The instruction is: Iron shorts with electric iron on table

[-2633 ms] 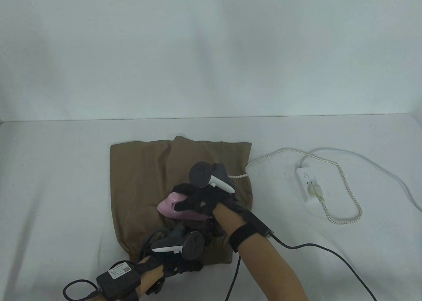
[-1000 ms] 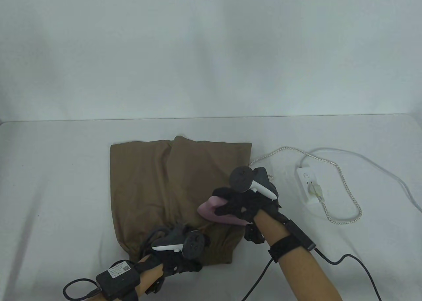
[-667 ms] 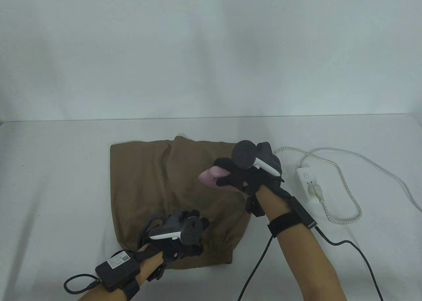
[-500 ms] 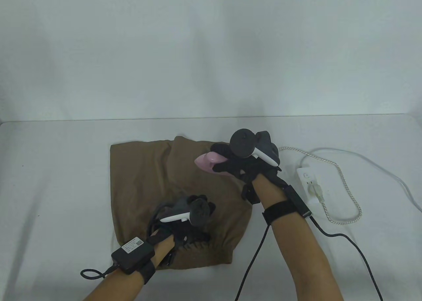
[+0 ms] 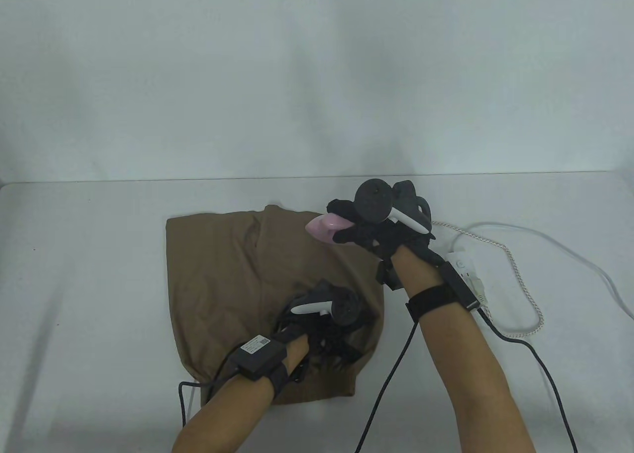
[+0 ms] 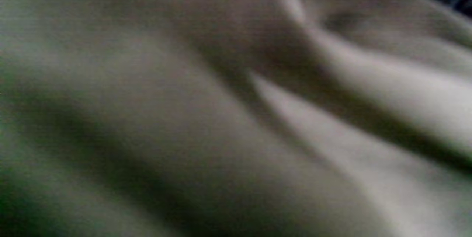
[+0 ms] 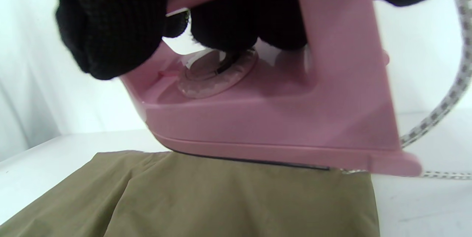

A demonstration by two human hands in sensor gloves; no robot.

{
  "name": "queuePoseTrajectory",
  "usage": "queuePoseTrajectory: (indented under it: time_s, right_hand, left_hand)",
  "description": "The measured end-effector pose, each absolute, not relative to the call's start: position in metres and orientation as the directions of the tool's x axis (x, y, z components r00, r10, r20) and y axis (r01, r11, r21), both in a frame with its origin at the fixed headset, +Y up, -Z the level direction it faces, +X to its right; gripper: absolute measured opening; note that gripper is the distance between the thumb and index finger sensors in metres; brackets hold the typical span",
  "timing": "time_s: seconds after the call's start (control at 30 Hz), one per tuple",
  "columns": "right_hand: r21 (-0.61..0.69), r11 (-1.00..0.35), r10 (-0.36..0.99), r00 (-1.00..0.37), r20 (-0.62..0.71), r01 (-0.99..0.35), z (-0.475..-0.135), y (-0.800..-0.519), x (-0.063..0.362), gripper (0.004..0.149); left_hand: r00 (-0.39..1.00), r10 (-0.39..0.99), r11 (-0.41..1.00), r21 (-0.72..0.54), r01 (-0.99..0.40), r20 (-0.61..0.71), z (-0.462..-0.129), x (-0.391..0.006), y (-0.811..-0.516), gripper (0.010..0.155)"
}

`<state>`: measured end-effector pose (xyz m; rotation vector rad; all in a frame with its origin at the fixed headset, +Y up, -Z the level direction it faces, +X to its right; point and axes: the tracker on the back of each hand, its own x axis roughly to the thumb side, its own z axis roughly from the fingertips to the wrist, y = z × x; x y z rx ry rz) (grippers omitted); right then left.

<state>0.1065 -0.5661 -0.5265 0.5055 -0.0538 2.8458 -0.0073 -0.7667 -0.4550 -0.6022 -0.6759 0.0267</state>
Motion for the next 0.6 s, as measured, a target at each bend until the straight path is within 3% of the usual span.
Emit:
queuePoseTrajectory:
  time_s: [0.27, 0.6]
  right_hand:
    - [-0.013, -0.967, 0.237, -0.918, 0.317, -0.254, -0.522, -0.56, 0.133, 0.068]
    - [-0.029, -0.972, 0.214, -0.925, 0.313, -0.235, -0.517, -0.564, 0.136, 0.068]
  left_hand:
    - [0.758, 0.206, 0.835, -0.515, 0.194, 0.619, -0.445, 0.029, -0.766, 0.09]
    - [0.701, 0.184, 0.85, -0.47, 0.239, 0.689, -0.422, 0.074, -0.763, 0.088]
